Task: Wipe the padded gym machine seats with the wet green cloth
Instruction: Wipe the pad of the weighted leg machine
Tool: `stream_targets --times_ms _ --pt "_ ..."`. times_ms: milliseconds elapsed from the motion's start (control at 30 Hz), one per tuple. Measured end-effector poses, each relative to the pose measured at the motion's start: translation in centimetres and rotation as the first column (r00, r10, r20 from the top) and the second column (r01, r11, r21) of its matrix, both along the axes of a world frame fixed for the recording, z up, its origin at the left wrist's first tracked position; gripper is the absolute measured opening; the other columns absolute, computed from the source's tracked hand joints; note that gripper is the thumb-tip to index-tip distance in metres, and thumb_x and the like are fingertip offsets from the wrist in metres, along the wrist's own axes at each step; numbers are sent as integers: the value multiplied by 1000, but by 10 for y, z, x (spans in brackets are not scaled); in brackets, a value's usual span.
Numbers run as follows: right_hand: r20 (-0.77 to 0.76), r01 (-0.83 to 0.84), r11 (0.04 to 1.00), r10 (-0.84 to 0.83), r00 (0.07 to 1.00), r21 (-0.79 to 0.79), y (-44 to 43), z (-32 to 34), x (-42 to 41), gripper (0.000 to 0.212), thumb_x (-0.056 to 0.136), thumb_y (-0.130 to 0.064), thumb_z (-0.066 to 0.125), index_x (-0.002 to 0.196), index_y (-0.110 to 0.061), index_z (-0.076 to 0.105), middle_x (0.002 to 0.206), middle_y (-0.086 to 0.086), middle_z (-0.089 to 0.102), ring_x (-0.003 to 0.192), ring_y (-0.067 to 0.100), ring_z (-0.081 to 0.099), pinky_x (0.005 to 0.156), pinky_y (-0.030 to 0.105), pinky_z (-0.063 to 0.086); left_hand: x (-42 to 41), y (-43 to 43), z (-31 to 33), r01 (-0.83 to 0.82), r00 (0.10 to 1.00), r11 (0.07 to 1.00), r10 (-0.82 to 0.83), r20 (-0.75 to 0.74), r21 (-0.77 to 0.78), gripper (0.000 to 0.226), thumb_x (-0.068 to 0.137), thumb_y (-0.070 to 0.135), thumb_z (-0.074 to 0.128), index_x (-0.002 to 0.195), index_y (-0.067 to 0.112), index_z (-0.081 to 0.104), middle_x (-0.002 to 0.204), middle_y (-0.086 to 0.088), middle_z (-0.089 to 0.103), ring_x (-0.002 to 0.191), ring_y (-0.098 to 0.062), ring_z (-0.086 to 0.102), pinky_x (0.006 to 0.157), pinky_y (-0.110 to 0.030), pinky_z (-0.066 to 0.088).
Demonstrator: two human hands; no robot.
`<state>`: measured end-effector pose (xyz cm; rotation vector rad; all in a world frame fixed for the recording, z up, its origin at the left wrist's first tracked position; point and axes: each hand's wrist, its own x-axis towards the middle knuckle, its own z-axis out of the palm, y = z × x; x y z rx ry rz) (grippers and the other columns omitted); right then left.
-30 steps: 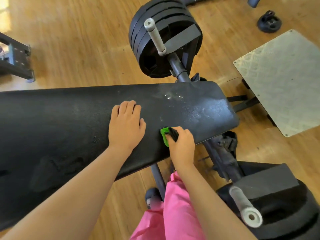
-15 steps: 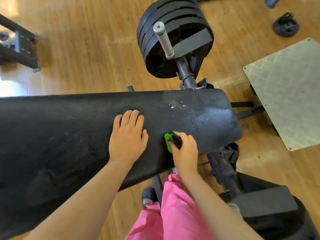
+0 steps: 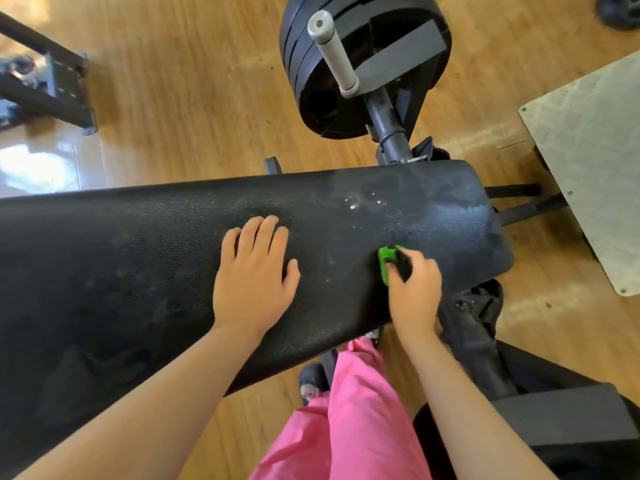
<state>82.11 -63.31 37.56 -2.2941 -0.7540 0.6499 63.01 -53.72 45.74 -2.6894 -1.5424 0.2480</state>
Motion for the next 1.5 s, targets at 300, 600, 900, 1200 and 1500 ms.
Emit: stream_targets --times_ms 300,600,900,1200,1500 --pt "-3 -335 912 345 938 237 21 26 -50 35 85 -39 62 113 -18 66 93 0 52 92 14 45 76 18 31 1 0 1 12 1000 1000 -12 -10 26 45 93 36 42 128 10 53 140 -8 48 132 -28 40 110 -46 29" --pt "77 -242 970 239 968 34 39 -4 18 30 90 -22 66 118 -12 62 99 8 52 101 26 47 72 20 25 1 0 0 22 1000 999 -22 -10 33 44 92 36 43 126 9 55 138 -9 50 131 -29 42 108 -46 28" --pt "74 -421 881 415 907 214 25 27 -52 35 81 -39 62 108 -17 66 88 0 52 88 17 48 68 20 33 4 0 4 7 998 1000 -7 -56 -7 46 93 37 41 129 10 52 141 -9 47 133 -29 40 109 -46 28" --pt "139 -250 968 245 959 19 83 -20 45 32 88 -27 67 116 -14 61 102 9 53 101 27 50 69 28 33 7 0 5 -6 998 1000 5 -68 -14 46 92 35 42 128 9 55 141 -10 49 132 -30 42 109 -47 30" --pt "89 -398 897 388 917 189 72 16 -33 35 82 -23 74 114 -14 64 94 4 53 91 21 49 67 29 44 8 0 4 -17 997 1000 16 -74 -12 48 90 35 42 127 8 56 141 -10 49 132 -30 42 108 -48 30"
